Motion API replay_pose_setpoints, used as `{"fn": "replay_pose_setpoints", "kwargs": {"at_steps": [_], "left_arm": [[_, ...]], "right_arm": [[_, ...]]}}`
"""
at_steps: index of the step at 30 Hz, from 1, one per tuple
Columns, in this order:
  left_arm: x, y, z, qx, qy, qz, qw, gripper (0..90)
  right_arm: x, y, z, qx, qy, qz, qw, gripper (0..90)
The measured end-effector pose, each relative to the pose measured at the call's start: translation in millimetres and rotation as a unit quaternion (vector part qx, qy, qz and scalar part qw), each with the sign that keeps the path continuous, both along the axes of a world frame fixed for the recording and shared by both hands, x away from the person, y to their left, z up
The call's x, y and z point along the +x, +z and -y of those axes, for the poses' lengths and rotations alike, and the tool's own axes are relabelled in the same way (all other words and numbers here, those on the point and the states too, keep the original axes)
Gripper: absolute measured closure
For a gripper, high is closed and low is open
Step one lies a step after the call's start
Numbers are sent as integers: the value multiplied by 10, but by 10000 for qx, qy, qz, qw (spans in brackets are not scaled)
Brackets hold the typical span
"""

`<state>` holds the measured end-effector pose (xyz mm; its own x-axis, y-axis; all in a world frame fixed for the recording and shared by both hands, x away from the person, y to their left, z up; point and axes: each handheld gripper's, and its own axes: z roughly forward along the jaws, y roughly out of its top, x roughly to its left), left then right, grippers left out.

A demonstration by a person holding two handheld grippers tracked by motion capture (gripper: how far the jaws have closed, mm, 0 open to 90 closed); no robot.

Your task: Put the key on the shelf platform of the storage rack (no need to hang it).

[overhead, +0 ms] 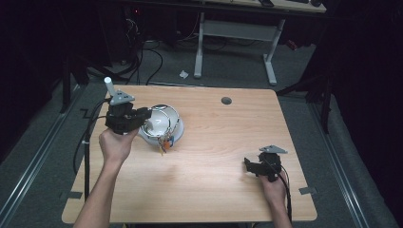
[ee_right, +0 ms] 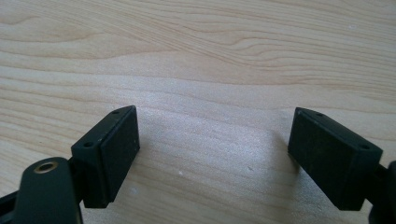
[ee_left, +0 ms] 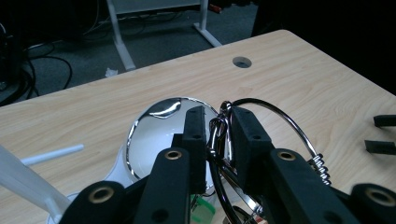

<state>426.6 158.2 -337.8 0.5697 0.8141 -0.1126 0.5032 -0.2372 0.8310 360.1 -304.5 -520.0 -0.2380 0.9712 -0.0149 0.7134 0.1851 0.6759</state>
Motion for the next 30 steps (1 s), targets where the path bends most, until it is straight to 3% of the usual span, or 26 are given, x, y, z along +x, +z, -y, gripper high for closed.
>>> {"fn": "replay_pose_setpoints", "kwargs": {"at_steps": [19,30], "left_arm": [[403,-33,-30,-30,417,-70,9991,767],[534,-49,-19,-36,593,-53,9982,767]], "right_arm": [[-1,0,-1,-12,-4,6,10000,167],[-1,-1,-2,-14,-9,8,10000,167]]}}
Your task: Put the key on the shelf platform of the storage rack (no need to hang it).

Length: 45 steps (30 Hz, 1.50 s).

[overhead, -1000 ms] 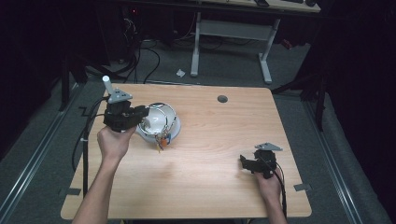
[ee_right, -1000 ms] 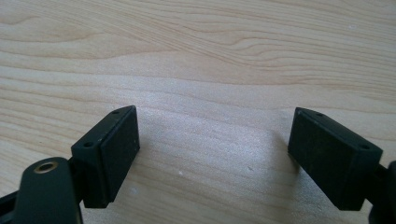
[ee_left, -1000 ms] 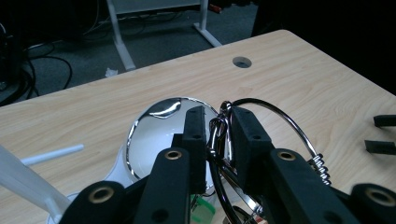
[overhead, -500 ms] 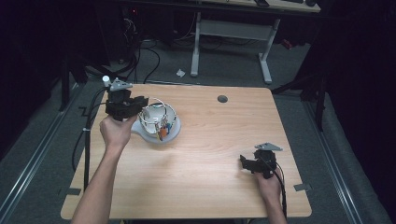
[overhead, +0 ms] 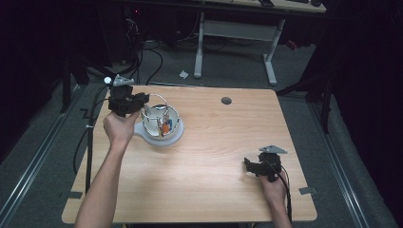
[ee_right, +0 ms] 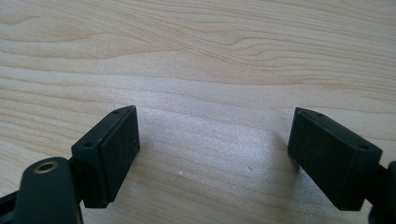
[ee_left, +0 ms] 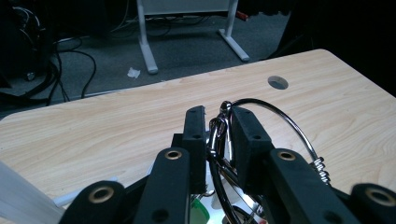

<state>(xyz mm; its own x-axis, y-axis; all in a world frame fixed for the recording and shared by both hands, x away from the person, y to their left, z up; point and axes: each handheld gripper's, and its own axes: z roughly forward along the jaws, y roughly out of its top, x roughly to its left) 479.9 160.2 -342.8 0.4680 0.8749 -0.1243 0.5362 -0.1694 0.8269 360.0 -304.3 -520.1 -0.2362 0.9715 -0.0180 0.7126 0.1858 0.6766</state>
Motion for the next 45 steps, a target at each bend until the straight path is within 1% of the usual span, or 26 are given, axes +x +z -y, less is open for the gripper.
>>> {"fn": "replay_pose_setpoints", "kwargs": {"at_steps": [3,7,15,20,23,27,36,38,40,42,45], "left_arm": [[37,-20,12,-15,36,-4,10000,768],[85,-56,43,59,69,-20,10000,767],[160,-140,75,106,159,-67,9998,767],[194,-194,97,91,208,-86,9997,766],[211,-255,91,59,263,-129,9996,766],[219,-337,76,26,315,-199,9993,765],[218,-470,64,-53,373,-281,9989,761],[221,-487,66,-52,375,-301,9988,760],[219,-490,74,-35,341,-296,9990,760],[208,-488,99,-69,304,-276,9991,759],[205,-503,129,-41,252,-283,9993,759]], "right_arm": [[0,0,0,1,-1,0,10000,167],[0,0,0,2,-2,-1,10000,167],[0,0,0,2,-2,-1,10000,167],[0,0,0,2,-3,-1,10000,167],[0,0,0,1,-3,-1,10000,167],[0,0,0,1,-3,0,10000,167],[-1,0,-1,1,-6,1,10000,167],[-1,0,-1,1,-7,1,10000,167],[-1,0,-1,1,-7,1,10000,167],[-1,0,-1,-1,-6,3,10000,167],[-1,0,-1,0,-7,2,10000,167]]}}
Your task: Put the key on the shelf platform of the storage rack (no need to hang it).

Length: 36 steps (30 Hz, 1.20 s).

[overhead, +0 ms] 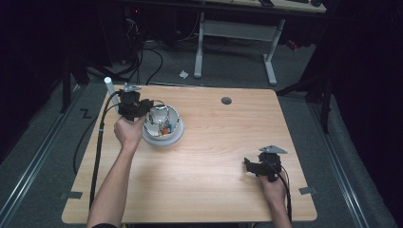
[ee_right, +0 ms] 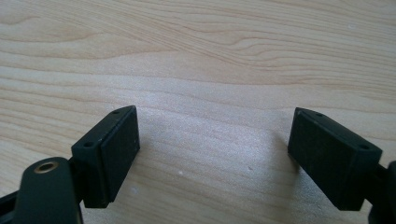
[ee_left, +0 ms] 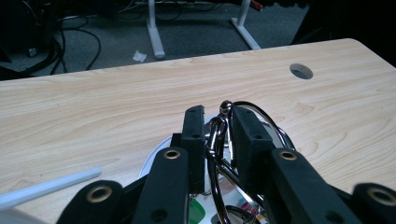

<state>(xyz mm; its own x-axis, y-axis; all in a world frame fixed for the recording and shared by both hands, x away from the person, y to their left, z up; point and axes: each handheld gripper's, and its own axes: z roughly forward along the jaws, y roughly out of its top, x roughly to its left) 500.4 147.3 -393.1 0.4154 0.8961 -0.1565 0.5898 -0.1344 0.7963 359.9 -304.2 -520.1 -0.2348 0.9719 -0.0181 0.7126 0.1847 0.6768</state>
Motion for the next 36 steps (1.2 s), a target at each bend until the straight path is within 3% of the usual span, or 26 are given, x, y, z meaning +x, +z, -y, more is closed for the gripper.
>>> {"fn": "replay_pose_setpoints", "kwargs": {"at_steps": [9,27,36], "left_arm": [[-11,-119,14,-128,-3,1,9999,759],[-9,-244,150,80,-200,-78,9997,757],[-28,-310,178,40,-236,-110,9997,756]], "right_arm": [[-1,0,0,-8,4,3,10000,167],[-3,0,-2,-5,9,-2,10000,167],[-3,0,-2,-5,10,-2,10000,167]]}}
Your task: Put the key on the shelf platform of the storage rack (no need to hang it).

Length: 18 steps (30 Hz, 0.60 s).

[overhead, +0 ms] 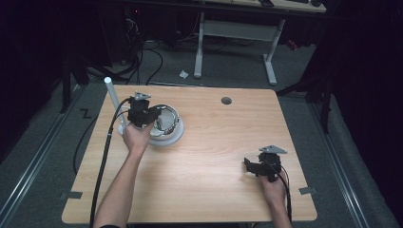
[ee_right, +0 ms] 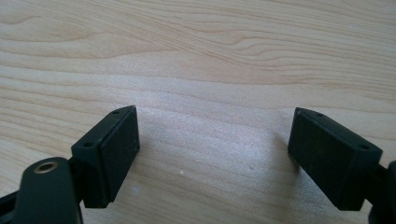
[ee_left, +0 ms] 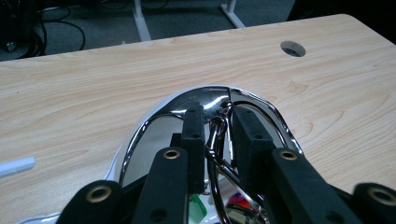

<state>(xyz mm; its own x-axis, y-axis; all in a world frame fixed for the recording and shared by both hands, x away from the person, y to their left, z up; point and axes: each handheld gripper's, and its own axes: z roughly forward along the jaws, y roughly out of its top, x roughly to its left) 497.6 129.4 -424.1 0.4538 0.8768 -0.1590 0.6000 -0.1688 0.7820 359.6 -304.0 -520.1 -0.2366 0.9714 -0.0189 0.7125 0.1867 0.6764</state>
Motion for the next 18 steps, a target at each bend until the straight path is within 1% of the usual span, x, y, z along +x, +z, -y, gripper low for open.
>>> {"fn": "replay_pose_setpoints", "kwargs": {"at_steps": [2,7,11,18], "left_arm": [[-13,-39,-21,1,30,-20,10000,756],[-23,-73,-64,25,47,-72,10000,756],[-8,-114,-90,6,90,-132,9999,756],[43,-189,-96,31,150,-256,9996,751]], "right_arm": [[0,0,0,4,2,-1,10000,167],[0,0,0,4,3,0,10000,167],[0,0,0,1,1,-1,10000,167],[0,0,0,0,1,0,10000,167]]}}
